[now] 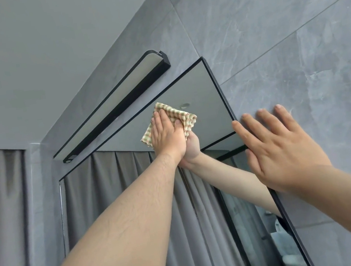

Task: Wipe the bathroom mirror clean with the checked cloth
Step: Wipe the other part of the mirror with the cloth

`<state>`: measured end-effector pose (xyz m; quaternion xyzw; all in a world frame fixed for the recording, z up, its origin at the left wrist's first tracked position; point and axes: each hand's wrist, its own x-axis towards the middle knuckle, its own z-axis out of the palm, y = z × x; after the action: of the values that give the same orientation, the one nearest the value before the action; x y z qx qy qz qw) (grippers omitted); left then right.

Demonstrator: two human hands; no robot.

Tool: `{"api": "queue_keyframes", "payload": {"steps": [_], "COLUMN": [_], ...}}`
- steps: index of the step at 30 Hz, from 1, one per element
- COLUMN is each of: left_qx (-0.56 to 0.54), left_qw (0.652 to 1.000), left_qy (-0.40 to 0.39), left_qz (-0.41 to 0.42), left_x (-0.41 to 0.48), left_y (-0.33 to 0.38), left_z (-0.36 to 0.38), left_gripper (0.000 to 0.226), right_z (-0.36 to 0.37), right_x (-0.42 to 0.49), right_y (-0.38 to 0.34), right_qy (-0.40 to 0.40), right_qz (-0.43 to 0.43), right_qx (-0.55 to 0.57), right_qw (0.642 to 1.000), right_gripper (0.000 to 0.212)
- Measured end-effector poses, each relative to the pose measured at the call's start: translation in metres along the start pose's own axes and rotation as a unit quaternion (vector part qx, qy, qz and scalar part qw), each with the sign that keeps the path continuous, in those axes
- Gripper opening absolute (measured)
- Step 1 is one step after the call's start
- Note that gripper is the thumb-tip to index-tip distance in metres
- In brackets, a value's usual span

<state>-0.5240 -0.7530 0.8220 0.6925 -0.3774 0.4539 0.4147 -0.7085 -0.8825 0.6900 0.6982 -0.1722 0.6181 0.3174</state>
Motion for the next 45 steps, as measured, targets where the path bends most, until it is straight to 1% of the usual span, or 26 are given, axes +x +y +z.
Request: {"api": "queue_keyframes", "payload": {"steps": [6,10,15,19,24,26,29,32,37,40,42,45], "left_qx": [-0.008,-0.01,-0.062,-0.067,-0.061,-0.071,-0.097,-0.113,-0.123,-0.107,-0.086,-0.063], "left_qw": [0.998,0.998,0.993,0.99,0.974,0.969,0.964,0.962,0.963,0.972,0.98,0.991], "left_qy": [0.001,-0.004,0.004,0.042,0.093,0.1,0.109,0.09,0.116,0.118,0.105,0.087], "left_qz": [-0.061,-0.061,-0.098,-0.121,-0.198,-0.217,-0.222,-0.233,-0.211,-0.174,-0.143,-0.085], "left_x": [0.021,0.037,0.059,0.068,0.08,0.084,0.103,0.121,0.134,0.121,0.107,0.096], "left_y": [-0.019,-0.031,-0.062,-0.09,-0.135,-0.152,-0.185,-0.214,-0.229,-0.197,-0.168,-0.143], "left_z": [-0.011,-0.019,-0.025,-0.02,-0.02,-0.025,-0.035,-0.037,-0.026,-0.028,-0.031,-0.028], "left_gripper": [0.063,0.064,0.063,0.062,0.06,0.06,0.061,0.066,0.073,0.068,0.062,0.061], "right_z": [0.0,0.0,0.002,0.005,0.007,0.009,0.008,0.007,0.01,0.009,0.008,0.007], "right_x": [0.0,-0.001,-0.001,-0.001,-0.002,-0.004,-0.007,-0.005,-0.008,-0.007,-0.008,-0.008], "right_y": [-0.001,-0.002,0.0,0.0,0.0,0.0,-0.004,-0.004,-0.005,-0.004,-0.005,-0.004], "right_qy": [0.007,0.011,0.018,0.039,0.059,0.066,0.065,0.057,0.051,0.047,0.044,0.046], "right_qz": [-0.002,0.002,-0.004,-0.004,-0.008,-0.009,-0.001,0.008,0.01,0.013,0.011,0.01], "right_qx": [0.0,-0.002,-0.002,-0.002,-0.004,-0.002,-0.002,-0.001,-0.004,-0.007,-0.006,-0.001], "right_qw": [1.0,1.0,1.0,0.999,0.998,0.998,0.998,0.998,0.999,0.999,0.999,0.999], "right_gripper": [0.059,0.059,0.059,0.058,0.058,0.058,0.06,0.061,0.06,0.06,0.059,0.059]}}
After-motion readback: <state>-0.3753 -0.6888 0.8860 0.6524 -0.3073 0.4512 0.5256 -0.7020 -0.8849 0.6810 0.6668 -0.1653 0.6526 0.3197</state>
